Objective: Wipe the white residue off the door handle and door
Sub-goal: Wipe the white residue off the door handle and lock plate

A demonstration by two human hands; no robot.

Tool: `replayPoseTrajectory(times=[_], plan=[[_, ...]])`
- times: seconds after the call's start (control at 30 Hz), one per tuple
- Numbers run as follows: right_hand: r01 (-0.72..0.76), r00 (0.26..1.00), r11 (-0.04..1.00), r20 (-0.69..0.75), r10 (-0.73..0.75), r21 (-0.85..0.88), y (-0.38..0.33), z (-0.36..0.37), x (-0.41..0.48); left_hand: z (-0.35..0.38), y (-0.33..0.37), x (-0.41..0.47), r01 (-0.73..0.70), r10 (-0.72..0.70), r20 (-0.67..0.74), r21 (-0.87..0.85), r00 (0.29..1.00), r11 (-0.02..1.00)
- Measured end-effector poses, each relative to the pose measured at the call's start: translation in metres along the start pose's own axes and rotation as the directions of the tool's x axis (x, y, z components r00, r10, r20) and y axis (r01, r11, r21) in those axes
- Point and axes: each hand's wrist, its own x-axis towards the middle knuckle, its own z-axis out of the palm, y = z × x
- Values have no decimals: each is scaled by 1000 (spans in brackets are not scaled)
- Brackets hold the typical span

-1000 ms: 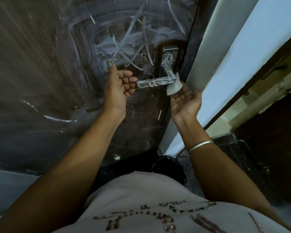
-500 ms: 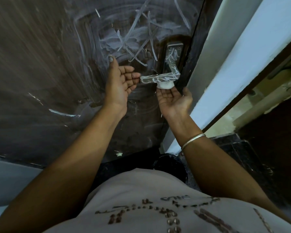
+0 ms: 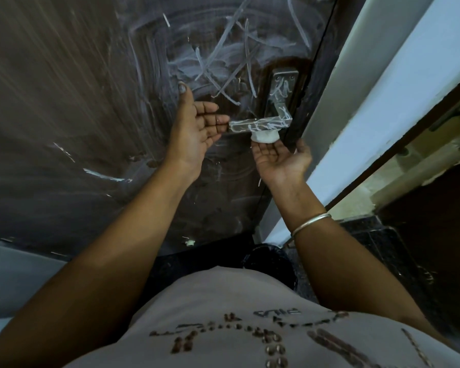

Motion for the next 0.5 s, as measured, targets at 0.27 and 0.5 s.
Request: replayPoseTrajectory(times=[0.27,0.5], plan=[[11,1000,1000,-7,-11,3,5,4,1,1,0,-1,1,-1,16,7,1000,1000],[36,999,998,-6,-36,41,-9,3,-1,-2,-2,0,-8,8,27,-23,1000,1000]])
